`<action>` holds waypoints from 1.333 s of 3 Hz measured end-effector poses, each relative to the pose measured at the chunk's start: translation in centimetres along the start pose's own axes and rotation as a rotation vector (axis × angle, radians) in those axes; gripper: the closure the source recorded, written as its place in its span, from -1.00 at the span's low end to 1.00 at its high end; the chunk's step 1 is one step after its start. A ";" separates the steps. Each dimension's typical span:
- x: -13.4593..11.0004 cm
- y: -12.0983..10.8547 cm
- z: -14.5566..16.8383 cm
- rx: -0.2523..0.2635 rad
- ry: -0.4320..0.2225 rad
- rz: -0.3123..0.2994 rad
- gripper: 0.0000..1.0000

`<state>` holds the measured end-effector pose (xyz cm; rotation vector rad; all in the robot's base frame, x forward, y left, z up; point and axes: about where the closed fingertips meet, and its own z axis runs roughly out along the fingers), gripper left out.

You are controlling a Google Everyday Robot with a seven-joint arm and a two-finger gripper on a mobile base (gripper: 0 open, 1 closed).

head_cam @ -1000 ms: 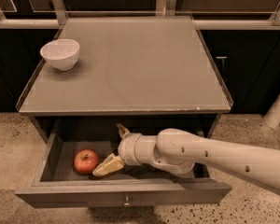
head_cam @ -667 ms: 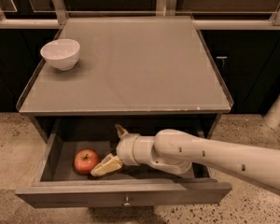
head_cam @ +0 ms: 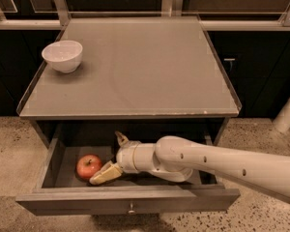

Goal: Pick apple from top drawer and place on counter

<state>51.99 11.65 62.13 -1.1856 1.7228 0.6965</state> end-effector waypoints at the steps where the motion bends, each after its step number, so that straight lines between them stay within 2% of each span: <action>1: -0.2 0.9 1.4 -0.031 -0.017 0.015 -1.00; 3: -0.6 1.8 2.5 -0.034 -0.056 0.046 -1.00; 4: -0.6 1.8 2.6 -0.033 -0.058 0.046 -0.64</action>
Offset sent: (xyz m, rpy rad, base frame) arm -0.0065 0.0350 -0.0082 0.0785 0.0492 0.0186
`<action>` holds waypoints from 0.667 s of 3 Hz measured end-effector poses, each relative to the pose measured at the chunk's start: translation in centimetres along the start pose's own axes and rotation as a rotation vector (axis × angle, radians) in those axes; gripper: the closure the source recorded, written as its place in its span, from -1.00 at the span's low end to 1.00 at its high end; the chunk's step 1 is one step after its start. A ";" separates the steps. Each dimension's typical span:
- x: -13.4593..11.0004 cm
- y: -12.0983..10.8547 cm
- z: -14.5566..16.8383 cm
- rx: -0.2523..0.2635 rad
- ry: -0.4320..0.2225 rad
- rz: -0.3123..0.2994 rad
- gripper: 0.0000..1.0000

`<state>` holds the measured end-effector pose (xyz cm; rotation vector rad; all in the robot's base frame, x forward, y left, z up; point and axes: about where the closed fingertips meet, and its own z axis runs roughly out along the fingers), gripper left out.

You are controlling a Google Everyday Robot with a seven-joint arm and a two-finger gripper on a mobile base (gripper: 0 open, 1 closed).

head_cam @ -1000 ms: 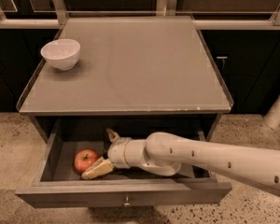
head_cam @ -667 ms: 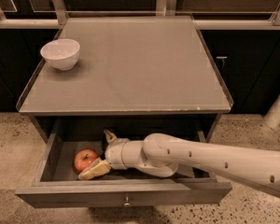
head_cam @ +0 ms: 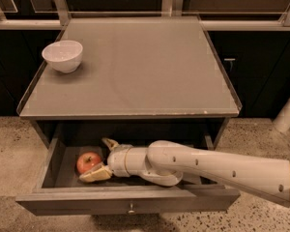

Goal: Pick apple from top drawer and place on counter

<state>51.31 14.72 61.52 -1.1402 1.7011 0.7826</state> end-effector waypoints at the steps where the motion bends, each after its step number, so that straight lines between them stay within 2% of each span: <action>1: 0.0 0.0 0.0 0.000 0.000 0.000 -0.15; 2: 0.0 0.0 0.0 0.000 0.000 0.000 0.32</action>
Offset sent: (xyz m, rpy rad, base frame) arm 0.0000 0.0000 0.0000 0.0000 0.0000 0.0000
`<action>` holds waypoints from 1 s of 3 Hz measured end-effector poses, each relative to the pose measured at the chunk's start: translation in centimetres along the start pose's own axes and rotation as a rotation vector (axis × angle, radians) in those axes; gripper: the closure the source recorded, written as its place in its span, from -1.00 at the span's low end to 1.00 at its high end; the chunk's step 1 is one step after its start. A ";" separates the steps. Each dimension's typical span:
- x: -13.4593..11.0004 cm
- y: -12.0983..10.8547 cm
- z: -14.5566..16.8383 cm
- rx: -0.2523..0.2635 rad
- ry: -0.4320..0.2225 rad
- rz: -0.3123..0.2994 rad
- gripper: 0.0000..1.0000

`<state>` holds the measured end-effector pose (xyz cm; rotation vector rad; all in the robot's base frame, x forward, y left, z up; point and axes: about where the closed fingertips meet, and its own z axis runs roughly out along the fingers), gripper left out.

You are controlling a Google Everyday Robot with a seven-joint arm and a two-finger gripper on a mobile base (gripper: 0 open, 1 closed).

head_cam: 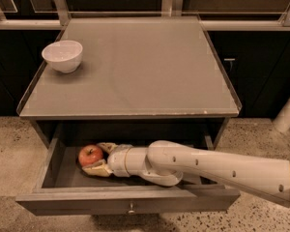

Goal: Pick apple from top drawer and place on counter

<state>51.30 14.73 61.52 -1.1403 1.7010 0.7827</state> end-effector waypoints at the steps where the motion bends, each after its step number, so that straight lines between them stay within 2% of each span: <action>1: 0.0 0.0 0.0 0.000 0.000 0.000 0.76; 2: -0.7 0.0 -0.9 -0.017 -0.002 -0.006 1.00; 3: -2.1 0.7 -3.6 -0.030 0.033 -0.019 1.00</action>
Offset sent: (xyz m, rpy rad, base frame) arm -0.0040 -0.0174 0.0272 0.0057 0.0006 0.0418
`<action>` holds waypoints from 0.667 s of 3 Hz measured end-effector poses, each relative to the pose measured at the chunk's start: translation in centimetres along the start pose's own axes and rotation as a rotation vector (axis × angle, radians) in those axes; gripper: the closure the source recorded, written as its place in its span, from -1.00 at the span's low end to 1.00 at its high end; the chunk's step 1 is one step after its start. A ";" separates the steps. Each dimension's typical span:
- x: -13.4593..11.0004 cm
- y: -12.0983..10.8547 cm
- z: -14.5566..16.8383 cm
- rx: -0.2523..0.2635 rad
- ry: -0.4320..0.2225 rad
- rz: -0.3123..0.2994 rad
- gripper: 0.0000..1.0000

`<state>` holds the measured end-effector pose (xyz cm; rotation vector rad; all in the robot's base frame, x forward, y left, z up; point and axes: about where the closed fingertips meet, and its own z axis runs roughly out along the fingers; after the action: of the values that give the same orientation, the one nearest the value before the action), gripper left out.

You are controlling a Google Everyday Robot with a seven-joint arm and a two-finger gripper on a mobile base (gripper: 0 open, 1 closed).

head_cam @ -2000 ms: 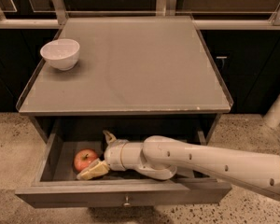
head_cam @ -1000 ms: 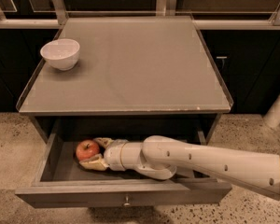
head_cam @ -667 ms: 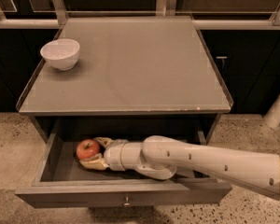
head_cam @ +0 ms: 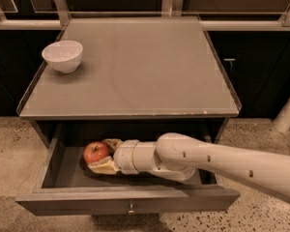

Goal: Pick apple from top drawer and place on counter

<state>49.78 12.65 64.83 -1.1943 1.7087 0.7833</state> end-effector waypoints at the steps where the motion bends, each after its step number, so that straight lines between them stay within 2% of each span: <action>1: -2.3 1.0 -3.9 0.036 0.057 -0.035 1.00; 2: -4.9 2.3 -7.6 0.102 0.099 -0.094 1.00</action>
Offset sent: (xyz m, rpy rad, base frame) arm -0.0624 -0.0663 0.1338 -0.2247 -0.1824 -0.1160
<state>46.04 8.81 72.47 -1.2507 1.7371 0.5816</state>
